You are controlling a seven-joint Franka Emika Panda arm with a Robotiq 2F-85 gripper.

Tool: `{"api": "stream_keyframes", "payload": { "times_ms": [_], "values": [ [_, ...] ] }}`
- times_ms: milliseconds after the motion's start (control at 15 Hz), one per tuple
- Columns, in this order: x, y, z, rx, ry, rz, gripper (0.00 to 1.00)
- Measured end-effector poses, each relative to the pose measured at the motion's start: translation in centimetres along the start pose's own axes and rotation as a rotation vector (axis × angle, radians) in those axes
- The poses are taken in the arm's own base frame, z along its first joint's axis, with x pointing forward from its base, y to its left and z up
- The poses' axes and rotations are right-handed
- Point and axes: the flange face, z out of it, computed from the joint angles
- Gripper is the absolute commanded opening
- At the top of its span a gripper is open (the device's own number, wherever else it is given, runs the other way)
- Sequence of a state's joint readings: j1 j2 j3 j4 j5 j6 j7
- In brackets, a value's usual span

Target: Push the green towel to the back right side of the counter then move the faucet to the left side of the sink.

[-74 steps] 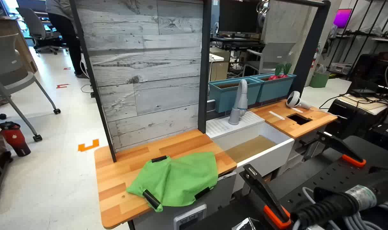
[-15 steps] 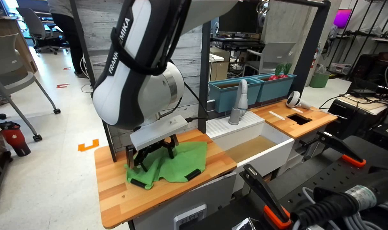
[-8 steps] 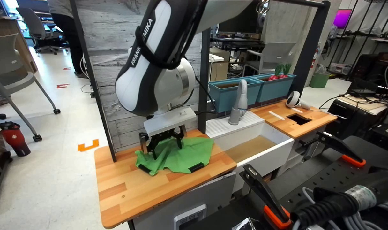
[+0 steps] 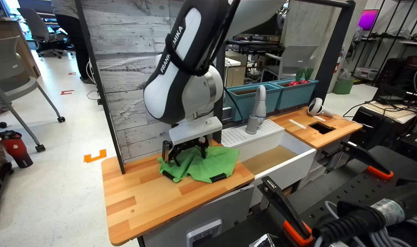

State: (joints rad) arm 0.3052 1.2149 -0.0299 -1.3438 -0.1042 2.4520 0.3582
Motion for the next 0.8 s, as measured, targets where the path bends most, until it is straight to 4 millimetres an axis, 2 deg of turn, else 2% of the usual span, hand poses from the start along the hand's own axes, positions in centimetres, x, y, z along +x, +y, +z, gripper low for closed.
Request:
{"api": "stream_keyframes", "payload": {
  "times_ms": [467,800],
  "values": [
    [0.3,3.7,0.4,0.023,0.010,0.076,1.00],
    [-0.8,3.7,-0.6,0.029,-0.017,0.085,1.00]
  ]
}}
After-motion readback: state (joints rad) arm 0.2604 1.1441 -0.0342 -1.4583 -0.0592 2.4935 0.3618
